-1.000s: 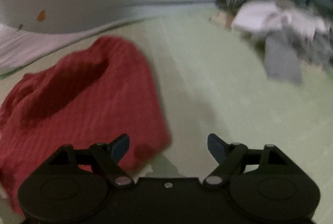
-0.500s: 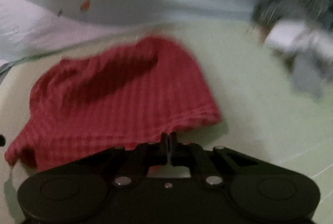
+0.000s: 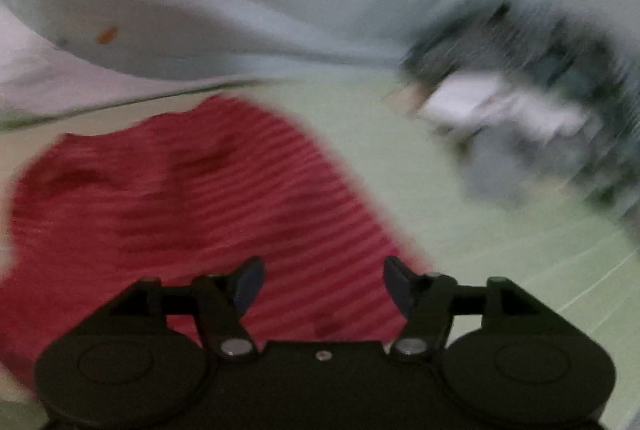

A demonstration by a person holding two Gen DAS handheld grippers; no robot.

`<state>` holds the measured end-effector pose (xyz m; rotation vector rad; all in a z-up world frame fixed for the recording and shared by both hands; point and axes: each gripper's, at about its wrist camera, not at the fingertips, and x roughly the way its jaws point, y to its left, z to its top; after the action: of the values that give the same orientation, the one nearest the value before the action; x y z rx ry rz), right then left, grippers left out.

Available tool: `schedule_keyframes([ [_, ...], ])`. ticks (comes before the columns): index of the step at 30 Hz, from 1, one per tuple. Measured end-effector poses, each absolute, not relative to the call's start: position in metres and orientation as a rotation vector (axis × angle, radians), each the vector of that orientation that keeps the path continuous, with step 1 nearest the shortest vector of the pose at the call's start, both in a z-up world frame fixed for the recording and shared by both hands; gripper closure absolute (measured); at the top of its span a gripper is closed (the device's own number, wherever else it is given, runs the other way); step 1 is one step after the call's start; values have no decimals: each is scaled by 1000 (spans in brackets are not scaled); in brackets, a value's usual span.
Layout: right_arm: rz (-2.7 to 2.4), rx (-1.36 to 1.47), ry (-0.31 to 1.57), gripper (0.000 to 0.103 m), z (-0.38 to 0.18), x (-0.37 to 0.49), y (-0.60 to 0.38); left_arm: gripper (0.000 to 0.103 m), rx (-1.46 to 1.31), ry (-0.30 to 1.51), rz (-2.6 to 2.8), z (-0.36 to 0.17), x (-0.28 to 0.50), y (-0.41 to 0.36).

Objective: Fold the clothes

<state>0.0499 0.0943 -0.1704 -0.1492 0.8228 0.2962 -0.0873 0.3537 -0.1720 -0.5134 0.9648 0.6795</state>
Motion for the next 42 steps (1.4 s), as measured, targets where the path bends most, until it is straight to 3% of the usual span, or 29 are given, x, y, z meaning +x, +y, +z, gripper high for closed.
schedule_keyframes([
  [5,445,233,1089,37,-197,42,108,14,-513,981,682,-176,-90,356],
  [12,508,619,1283,48,-232,43,115,14,-536,1010,690,-183,-104,363],
  [16,479,960,1434,50,-266,35,112,14,-558,1014,693,-185,-113,367],
  [18,464,997,1458,50,-272,30,116,14,-569,1013,697,-185,-118,368],
  [22,487,968,1462,59,-275,26,126,14,-589,1007,705,-185,-123,370],
  [23,496,946,1456,69,-274,26,128,14,-593,1006,707,-184,-124,371],
  [24,504,923,1449,86,-272,27,130,14,-596,1003,709,-184,-124,371],
  [26,528,909,1417,102,-266,29,130,14,-594,996,710,-182,-123,370],
  [33,509,995,1147,102,-222,43,72,14,-593,975,700,-178,-116,368],
  [42,276,1026,1189,102,-253,46,40,14,-571,984,552,-184,-67,356],
])
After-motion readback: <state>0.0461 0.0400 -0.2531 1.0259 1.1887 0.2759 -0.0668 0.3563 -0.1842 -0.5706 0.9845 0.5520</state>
